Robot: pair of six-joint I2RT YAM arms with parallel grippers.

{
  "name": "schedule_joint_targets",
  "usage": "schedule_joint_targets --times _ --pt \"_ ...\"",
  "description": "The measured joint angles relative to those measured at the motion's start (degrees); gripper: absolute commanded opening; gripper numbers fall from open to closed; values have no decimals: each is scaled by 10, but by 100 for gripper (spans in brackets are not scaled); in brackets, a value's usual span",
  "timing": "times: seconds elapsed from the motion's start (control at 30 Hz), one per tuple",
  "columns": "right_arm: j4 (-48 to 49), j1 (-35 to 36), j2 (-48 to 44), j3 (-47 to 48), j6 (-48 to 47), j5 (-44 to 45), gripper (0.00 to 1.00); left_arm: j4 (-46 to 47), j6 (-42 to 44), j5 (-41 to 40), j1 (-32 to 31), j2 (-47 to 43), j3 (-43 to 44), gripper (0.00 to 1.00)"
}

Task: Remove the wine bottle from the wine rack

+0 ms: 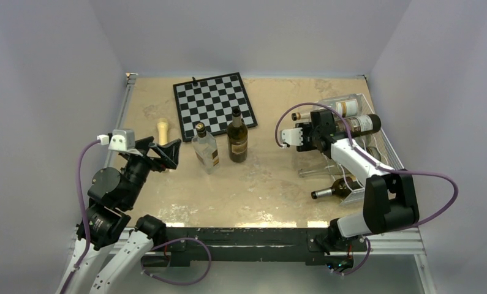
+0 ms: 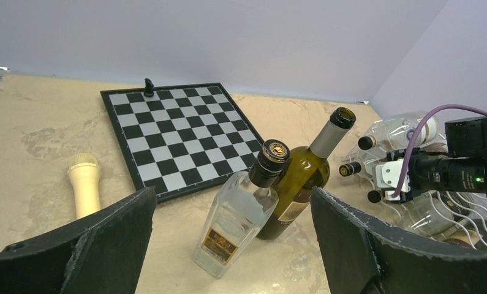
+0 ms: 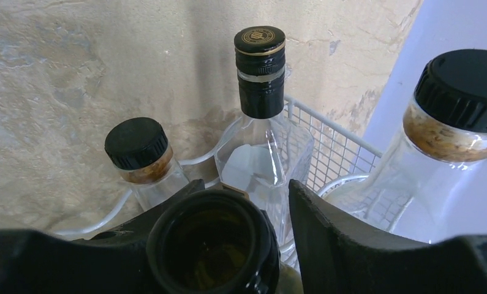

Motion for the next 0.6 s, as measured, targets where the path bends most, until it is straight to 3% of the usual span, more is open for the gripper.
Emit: schedule_joint_targets --times 0.3,0.43,0.6 --pt "-1 0 -3 -2 -9 10 35 0 0 -5 0 0 0 100" --pt "-4 2 -18 -2 -14 6 15 0 0 -8 0 0 0 100" --pt "-13 14 -53 -7 -5 10 0 0 0 -9 0 0 0 100"
